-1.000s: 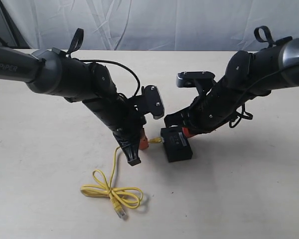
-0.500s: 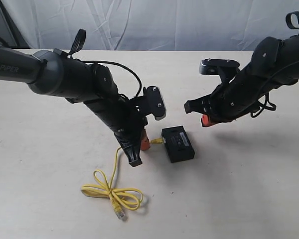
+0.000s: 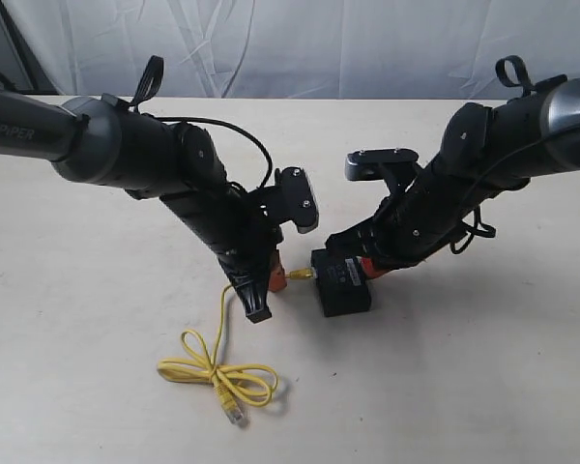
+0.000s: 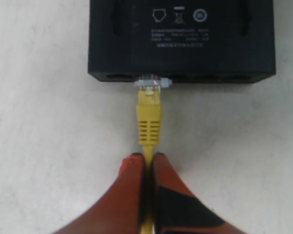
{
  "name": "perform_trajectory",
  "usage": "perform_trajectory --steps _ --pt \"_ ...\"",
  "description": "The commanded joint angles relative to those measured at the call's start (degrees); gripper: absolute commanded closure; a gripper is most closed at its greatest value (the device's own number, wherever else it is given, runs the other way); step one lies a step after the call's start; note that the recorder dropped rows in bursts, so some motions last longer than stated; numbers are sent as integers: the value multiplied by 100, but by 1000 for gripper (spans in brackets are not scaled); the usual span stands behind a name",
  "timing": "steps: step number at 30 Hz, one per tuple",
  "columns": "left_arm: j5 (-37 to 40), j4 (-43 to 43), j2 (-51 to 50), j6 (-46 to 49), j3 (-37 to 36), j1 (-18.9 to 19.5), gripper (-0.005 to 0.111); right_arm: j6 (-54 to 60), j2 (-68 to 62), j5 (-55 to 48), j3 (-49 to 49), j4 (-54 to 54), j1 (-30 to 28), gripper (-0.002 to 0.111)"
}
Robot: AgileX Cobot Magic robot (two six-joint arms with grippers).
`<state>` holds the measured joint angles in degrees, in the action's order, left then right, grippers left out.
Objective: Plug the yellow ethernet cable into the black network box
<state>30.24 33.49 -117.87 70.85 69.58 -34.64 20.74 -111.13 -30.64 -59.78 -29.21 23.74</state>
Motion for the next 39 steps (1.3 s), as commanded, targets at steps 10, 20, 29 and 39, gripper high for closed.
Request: perform_trajectory --steps 10,20,29,39 --pt "-66 181 4 -14 10 -26 107 213 124 -34 11 -217 91 109" --pt "-174 188 154 -26 20 -26 107 139 691 -312 11 -172 -538 109" --pt "-603 188 167 -26 33 -26 107 132 1180 -440 11 -214 -830 109" --pt "-1154 188 46 -2 74 -26 107 132 1337 -418 11 -288 -830 109"
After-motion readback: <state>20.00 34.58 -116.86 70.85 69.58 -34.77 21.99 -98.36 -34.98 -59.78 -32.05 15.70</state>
